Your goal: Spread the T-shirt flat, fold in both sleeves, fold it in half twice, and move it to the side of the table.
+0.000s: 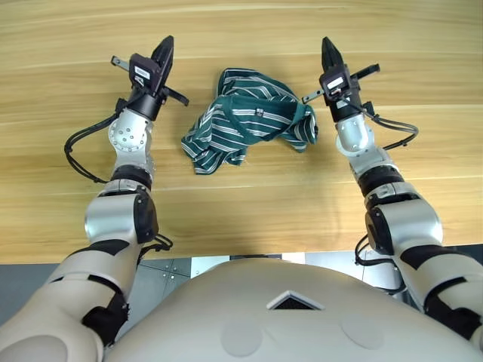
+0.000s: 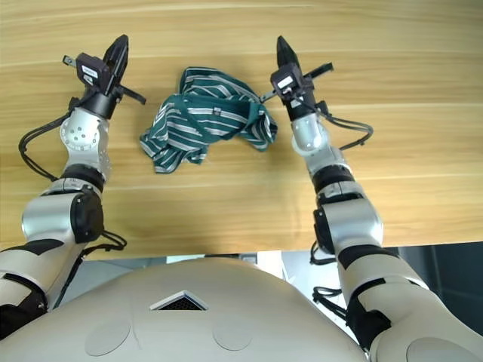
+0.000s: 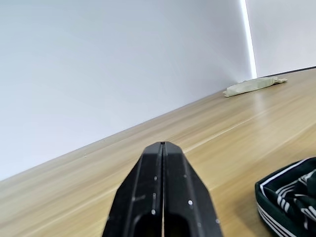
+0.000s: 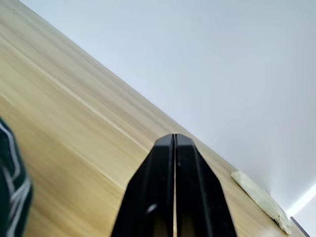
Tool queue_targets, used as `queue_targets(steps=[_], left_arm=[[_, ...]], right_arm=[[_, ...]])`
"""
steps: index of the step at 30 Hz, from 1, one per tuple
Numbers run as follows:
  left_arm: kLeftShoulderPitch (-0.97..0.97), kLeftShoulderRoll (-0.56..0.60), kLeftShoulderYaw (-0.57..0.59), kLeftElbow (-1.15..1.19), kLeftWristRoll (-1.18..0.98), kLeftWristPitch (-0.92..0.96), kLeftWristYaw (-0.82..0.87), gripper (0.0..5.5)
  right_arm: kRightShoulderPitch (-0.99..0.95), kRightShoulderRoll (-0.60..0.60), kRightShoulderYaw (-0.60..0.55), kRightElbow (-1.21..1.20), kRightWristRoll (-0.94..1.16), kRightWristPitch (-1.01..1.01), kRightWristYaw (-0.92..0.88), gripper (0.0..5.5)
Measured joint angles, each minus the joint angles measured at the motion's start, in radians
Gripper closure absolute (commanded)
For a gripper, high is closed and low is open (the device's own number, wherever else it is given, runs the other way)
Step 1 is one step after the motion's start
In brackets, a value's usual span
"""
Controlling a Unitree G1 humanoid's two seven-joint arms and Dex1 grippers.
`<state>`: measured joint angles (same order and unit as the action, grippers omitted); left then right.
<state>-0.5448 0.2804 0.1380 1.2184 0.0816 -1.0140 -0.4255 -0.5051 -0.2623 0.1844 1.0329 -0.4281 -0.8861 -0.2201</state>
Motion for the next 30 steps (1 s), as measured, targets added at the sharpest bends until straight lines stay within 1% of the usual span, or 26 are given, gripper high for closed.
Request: queue_targets(steps=[2, 3, 6, 9, 12, 15, 21, 22, 23, 25, 26, 27, 28, 30], left_arm=[[0.017, 0.008, -0.044, -0.016, 0.05, -0.026, 0.028, 5.5], [0.041, 0.011, -0.075, -0.033, 0.075, -0.056, 0.026, 5.5], [0.129, 0.003, -0.148, -0.09, 0.09, -0.125, -0.023, 5.5], [0.205, 0.004, -0.213, -0.22, 0.006, -0.162, -0.136, 5.5], [0.278, 0.035, -0.251, -0.383, -0.124, -0.132, -0.23, 5.5], [0.341, 0.11, -0.26, -0.566, -0.229, -0.06, -0.284, 5.5], [0.451, 0.258, -0.258, -0.824, -0.272, 0.044, -0.342, 5.5], [0.461, 0.273, -0.261, -0.83, -0.257, 0.046, -0.349, 5.5], [0.466, 0.285, -0.269, -0.818, -0.221, 0.043, -0.351, 5.5], [0.468, 0.294, -0.269, -0.779, -0.193, 0.041, -0.35, 5.5], [0.455, 0.292, -0.265, -0.763, -0.195, 0.044, -0.347, 5.5], [0.42, 0.286, -0.236, -0.739, -0.206, 0.061, -0.324, 5.5], [0.366, 0.281, -0.196, -0.709, -0.209, 0.065, -0.279, 5.5], [0.276, 0.26, -0.146, -0.632, -0.192, 0.062, -0.186, 5.5]], right_arm=[[0.044, -0.017, 0.039, -0.071, 0.002, -0.043, 0.077, 5.46], [0.085, -0.042, 0.071, -0.13, 0.007, -0.082, 0.144, 5.46], [0.212, -0.125, 0.151, -0.282, 0.04, -0.139, 0.325, 5.46], [0.326, -0.23, 0.237, -0.444, 0.108, -0.164, 0.516, 5.46], [0.398, -0.31, 0.281, -0.545, 0.141, -0.144, 0.635, 5.46], [0.41, -0.331, 0.296, -0.567, 0.087, -0.098, 0.655, 5.46], [0.402, -0.339, 0.3, -0.578, 0.031, -0.059, 0.625, 5.46], [0.414, -0.348, 0.299, -0.603, 0.042, -0.04, 0.637, 5.46], [0.439, -0.376, 0.296, -0.66, 0.099, -0.027, 0.672, 5.46], [0.508, -0.43, 0.294, -0.763, 0.249, -0.03, 0.717, 5.46], [0.511, -0.445, 0.279, -0.824, 0.326, -0.031, 0.726, 5.46], [0.503, -0.456, 0.244, -0.892, 0.406, -0.028, 0.729, 5.46], [0.475, -0.453, 0.214, -0.922, 0.436, -0.011, 0.727, 5.46], [0.432, -0.413, 0.19, -0.916, 0.421, 0.04, 0.722, 5.46]])
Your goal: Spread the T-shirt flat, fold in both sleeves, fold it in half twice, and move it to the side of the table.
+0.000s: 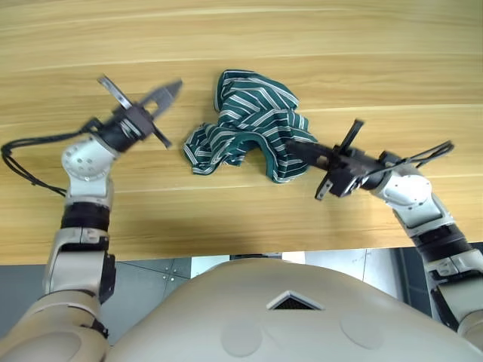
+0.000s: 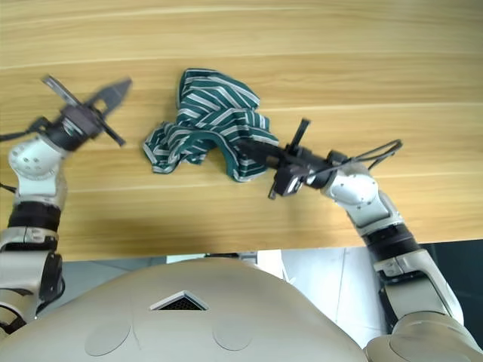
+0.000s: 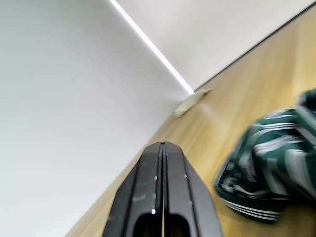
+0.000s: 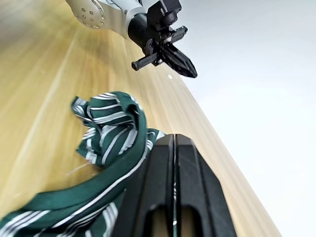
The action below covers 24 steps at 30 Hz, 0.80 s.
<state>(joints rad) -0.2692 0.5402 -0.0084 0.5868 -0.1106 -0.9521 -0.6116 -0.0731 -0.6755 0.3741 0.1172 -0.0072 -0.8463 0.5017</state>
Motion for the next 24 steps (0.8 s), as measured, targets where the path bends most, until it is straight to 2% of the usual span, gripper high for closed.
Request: queue_targets(steps=[4, 9, 14, 18, 24], left_arm=[[-0.083, -0.056, 0.015, 0.167, 0.191, -0.033, 0.198, 5.5], [-0.152, -0.087, 0.013, 0.245, 0.251, -0.065, 0.298, 5.5], [-0.149, -0.123, -0.088, 0.324, 0.366, -0.1, 0.319, 5.5], [-0.117, -0.128, -0.143, 0.347, 0.401, -0.119, 0.316, 5.5], [-0.101, -0.124, -0.201, 0.359, 0.427, -0.136, 0.304, 5.5]], right_arm=[[-0.022, 0.085, -0.002, 0.035, -0.054, 0.042, -0.001, 5.46], [-0.106, 0.199, -0.026, 0.139, -0.176, 0.112, -0.098, 5.46], [-0.241, 0.326, -0.073, 0.33, -0.327, 0.218, -0.33, 5.46], [-0.336, 0.381, -0.13, 0.469, -0.379, 0.281, -0.521, 5.46], [-0.373, 0.397, -0.078, 0.625, -0.5, 0.297, -0.637, 5.46]])
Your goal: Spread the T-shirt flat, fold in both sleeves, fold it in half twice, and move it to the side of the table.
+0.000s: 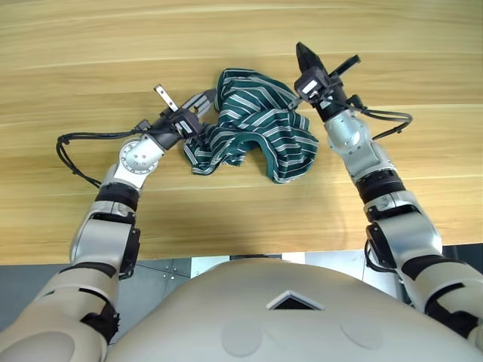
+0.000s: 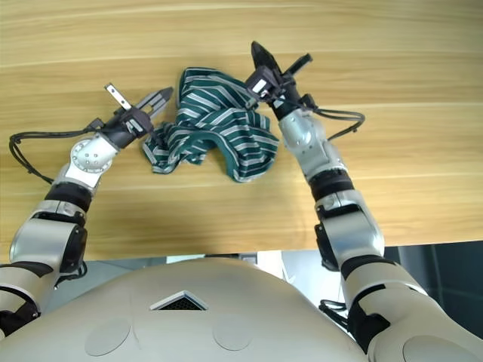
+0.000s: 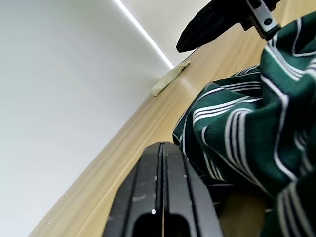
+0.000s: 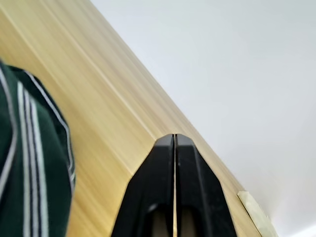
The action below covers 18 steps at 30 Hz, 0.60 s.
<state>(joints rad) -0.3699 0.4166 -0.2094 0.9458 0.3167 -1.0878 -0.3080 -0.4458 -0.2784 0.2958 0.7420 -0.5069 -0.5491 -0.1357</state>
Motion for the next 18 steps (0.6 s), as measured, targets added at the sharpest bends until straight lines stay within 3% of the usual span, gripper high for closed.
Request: queue_targets(steps=[10, 18], left_arm=[[0.002, 0.01, -0.053, 0.003, 0.072, 0.0, 0.051, 5.5], [-0.076, 0.115, -0.167, 0.045, 0.405, 0.122, 0.505, 5.5]], right_arm=[[0.0, -0.006, 0.147, 0.123, -0.124, -0.05, -0.062, 5.46], [-0.142, -0.081, 0.266, 0.342, -0.3, 0.153, -0.374, 5.46]])
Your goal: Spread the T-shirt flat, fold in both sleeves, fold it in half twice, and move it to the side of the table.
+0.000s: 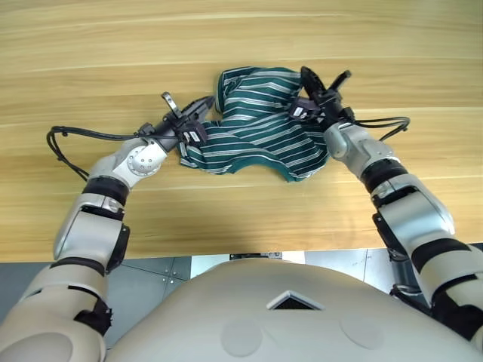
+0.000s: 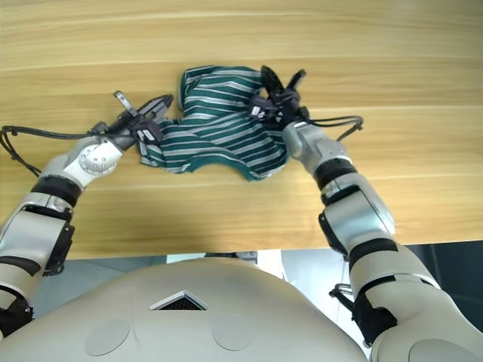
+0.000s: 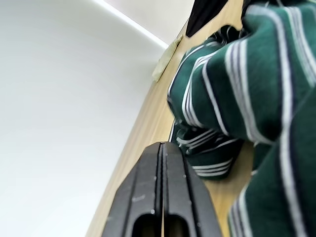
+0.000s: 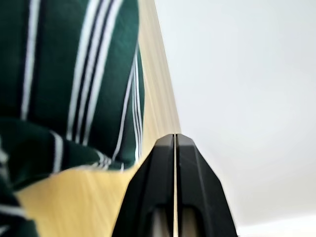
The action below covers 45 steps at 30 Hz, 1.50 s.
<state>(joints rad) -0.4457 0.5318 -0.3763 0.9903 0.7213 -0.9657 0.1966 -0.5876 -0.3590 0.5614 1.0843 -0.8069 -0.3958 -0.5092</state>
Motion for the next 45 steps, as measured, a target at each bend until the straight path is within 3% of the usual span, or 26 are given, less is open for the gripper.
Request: queue_targets(steps=[4, 7, 18, 25, 29, 33, 36, 38, 41, 45], left_arm=[[-0.047, 0.103, -0.016, 0.101, 0.06, 0.098, 0.16, 5.5], [-0.066, 0.137, 0.002, 0.169, 0.033, 0.117, 0.175, 5.5], [-0.022, 0.068, 0.041, 0.09, -0.228, -0.171, -0.041, 5.5], [-0.014, 0.064, 0.122, 0.019, -0.489, -0.2, -0.258, 5.5], [0.023, 0.045, 0.122, -0.075, -0.594, -0.204, -0.39, 5.5], [0.14, 0.06, 0.09, -0.288, -0.957, -0.126, -0.691, 5.5], [0.261, 0.142, 0.092, -0.525, -1.304, 0.033, -1.016, 5.04], [0.339, 0.222, 0.093, -0.612, -1.384, 0.097, -1.226, 4.7], [0.404, 0.286, 0.088, -0.603, -1.3, 0.115, -1.371, 4.19], [0.389, 0.299, 0.085, -0.467, -0.956, 0.074, -1.335, 3.52]], right_arm=[[0.023, -0.106, -0.06, 0.052, 0.084, -0.049, -0.002, 5.46], [0.022, -0.167, -0.094, 0.076, 0.124, -0.056, 0.013, 5.46], [0.131, -0.16, -0.166, -0.097, 0.288, -0.256, 0.233, 5.46], [0.202, -0.164, -0.249, -0.337, 0.364, -0.294, 0.344, 5.46], [0.221, -0.164, -0.384, -0.478, 0.437, -0.276, 0.292, 5.46], [0.281, -0.164, -0.413, -0.621, 0.534, -0.267, 0.373, 5.46], [0.35, -0.175, -0.429, -0.738, 0.581, -0.252, 0.459, 4.99], [0.431, -0.23, -0.416, -0.855, 0.637, -0.255, 0.591, 4.6], [0.582, -0.337, -0.325, -1.001, 0.713, -0.289, 0.819, 4.03], [0.737, -0.47, -0.266, -1.091, 0.718, -0.373, 1.001, 3.32]])
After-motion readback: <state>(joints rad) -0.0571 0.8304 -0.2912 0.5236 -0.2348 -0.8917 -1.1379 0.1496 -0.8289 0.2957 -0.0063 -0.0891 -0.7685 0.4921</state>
